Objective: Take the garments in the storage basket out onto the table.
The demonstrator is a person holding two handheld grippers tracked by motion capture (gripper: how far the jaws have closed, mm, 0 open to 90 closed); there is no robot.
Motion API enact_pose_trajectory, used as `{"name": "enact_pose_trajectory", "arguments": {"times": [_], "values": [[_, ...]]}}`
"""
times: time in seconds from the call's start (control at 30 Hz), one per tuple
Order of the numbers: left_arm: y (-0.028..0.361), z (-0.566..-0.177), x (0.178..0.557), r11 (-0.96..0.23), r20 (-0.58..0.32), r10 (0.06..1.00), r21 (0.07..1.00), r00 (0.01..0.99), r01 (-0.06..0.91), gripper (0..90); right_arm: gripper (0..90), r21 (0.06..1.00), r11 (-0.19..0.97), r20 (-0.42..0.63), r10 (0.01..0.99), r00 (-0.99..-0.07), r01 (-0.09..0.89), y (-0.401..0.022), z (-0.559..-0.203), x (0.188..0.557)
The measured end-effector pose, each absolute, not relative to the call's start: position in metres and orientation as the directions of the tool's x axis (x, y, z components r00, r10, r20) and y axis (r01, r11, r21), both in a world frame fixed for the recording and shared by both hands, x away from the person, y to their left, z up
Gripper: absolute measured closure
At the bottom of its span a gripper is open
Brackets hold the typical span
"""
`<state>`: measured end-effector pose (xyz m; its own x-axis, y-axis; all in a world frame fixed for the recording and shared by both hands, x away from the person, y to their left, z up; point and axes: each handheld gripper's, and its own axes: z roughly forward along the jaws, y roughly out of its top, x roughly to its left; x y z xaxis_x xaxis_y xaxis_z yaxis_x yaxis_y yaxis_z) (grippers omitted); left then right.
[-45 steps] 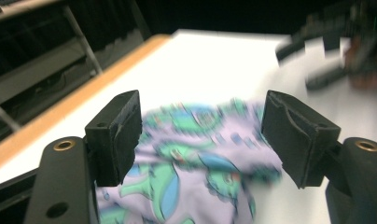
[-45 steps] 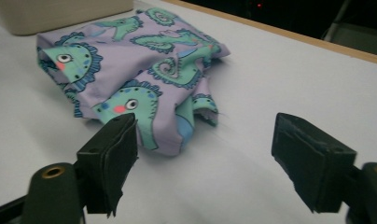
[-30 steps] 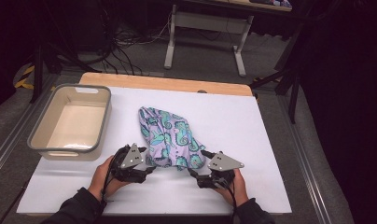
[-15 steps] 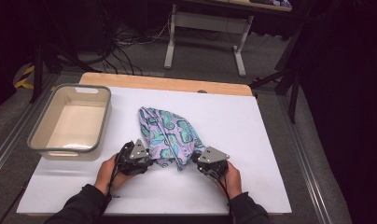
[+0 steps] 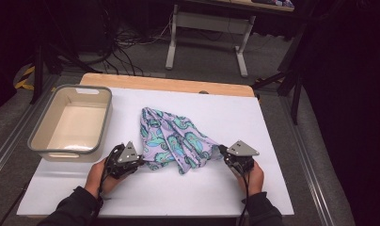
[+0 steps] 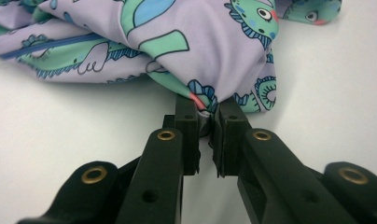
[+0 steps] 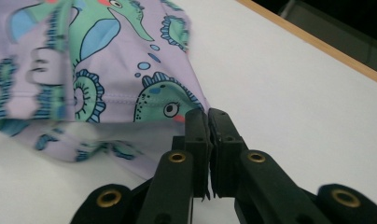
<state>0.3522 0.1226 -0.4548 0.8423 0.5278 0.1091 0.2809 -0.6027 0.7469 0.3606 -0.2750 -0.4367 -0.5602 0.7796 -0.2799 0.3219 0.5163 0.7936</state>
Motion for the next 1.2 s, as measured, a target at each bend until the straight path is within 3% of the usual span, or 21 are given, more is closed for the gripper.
{"name": "enact_pose_trajectory", "arguments": {"times": [0.43,0.7,0.87,1.0,1.07,1.2], "values": [[0.165,-0.443,0.335,-0.566,0.139,0.581,0.777,0.802,0.275,82.5,88.3,0.828,0.41,-0.251,0.881,-0.401,0.383,-0.325,-0.428,0.368],[0.172,-0.445,0.328,-0.569,0.15,0.596,0.772,0.789,0.283,81.4,88.3,0.835,0.353,-0.212,0.914,-0.345,0.422,-0.344,-0.43,0.371],[0.171,-0.441,0.323,-0.546,0.151,0.604,0.793,0.782,0.269,74.6,83.8,0.841,0.346,-0.213,0.919,-0.333,0.416,-0.345,-0.43,0.37],[0.168,-0.434,0.315,-0.52,0.161,0.613,0.82,0.773,0.241,58.0,74.5,0.846,0.336,-0.203,0.921,-0.332,0.415,-0.344,-0.429,0.37],[0.164,-0.429,0.309,-0.494,0.164,0.609,0.844,0.776,0.209,50.4,69.5,0.856,0.331,-0.192,0.917,-0.35,0.397,-0.34,-0.426,0.367],[0.147,-0.426,0.302,-0.481,0.167,0.559,0.863,0.812,0.153,45.3,58.4,0.872,0.335,-0.156,0.881,-0.446,0.356,-0.324,-0.42,0.364]]}}
